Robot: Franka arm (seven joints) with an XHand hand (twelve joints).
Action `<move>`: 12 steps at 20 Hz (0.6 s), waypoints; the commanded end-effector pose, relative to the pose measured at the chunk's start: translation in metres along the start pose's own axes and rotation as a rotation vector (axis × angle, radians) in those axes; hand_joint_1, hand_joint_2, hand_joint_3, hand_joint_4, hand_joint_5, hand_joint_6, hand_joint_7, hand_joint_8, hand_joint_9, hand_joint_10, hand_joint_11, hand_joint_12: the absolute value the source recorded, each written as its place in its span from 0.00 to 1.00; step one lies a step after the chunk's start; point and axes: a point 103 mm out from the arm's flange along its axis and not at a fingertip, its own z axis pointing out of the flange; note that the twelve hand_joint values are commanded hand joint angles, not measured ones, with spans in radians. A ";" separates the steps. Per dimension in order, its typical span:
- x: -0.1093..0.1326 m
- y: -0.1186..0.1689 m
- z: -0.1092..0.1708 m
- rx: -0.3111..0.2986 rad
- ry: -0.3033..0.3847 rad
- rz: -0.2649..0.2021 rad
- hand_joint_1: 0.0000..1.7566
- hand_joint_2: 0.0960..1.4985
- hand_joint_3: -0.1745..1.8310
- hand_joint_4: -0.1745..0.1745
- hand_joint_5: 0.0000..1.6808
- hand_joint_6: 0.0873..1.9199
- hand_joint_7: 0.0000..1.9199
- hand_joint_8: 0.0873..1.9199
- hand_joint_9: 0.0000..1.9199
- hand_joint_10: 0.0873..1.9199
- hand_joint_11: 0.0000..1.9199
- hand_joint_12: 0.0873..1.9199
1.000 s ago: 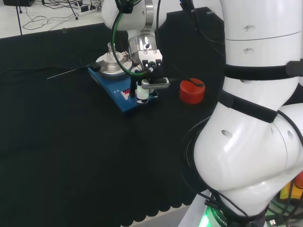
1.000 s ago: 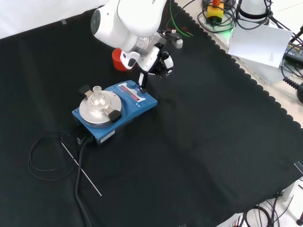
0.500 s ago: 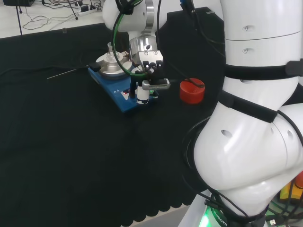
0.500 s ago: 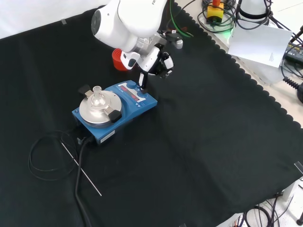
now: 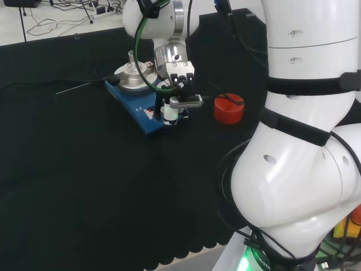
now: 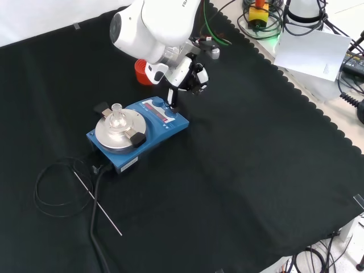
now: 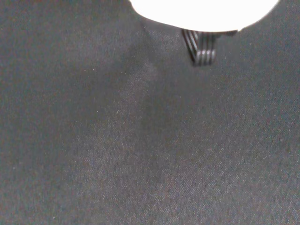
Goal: Turn on the heater.
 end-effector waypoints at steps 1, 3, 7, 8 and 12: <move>0.000 -0.001 -0.002 -0.004 0.003 -0.002 0.86 0.33 0.73 0.35 0.26 0.12 0.92 0.82 0.95 0.83 0.68 0.72; 0.000 -0.003 -0.005 -0.008 0.005 -0.003 0.86 0.33 0.73 0.35 0.26 0.12 0.92 0.82 0.95 0.83 0.68 0.72; 0.000 -0.012 -0.015 -0.027 0.007 -0.002 0.86 0.33 0.73 0.35 0.26 0.13 0.92 0.82 0.95 0.83 0.68 0.72; 0.000 -0.014 -0.017 -0.034 0.007 -0.002 0.86 0.33 0.73 0.35 0.26 0.13 0.92 0.82 0.95 0.83 0.68 0.72; 0.000 -0.023 -0.022 -0.051 0.007 0.002 0.86 0.32 0.73 0.35 0.26 0.13 0.92 0.82 0.95 0.83 0.68 0.72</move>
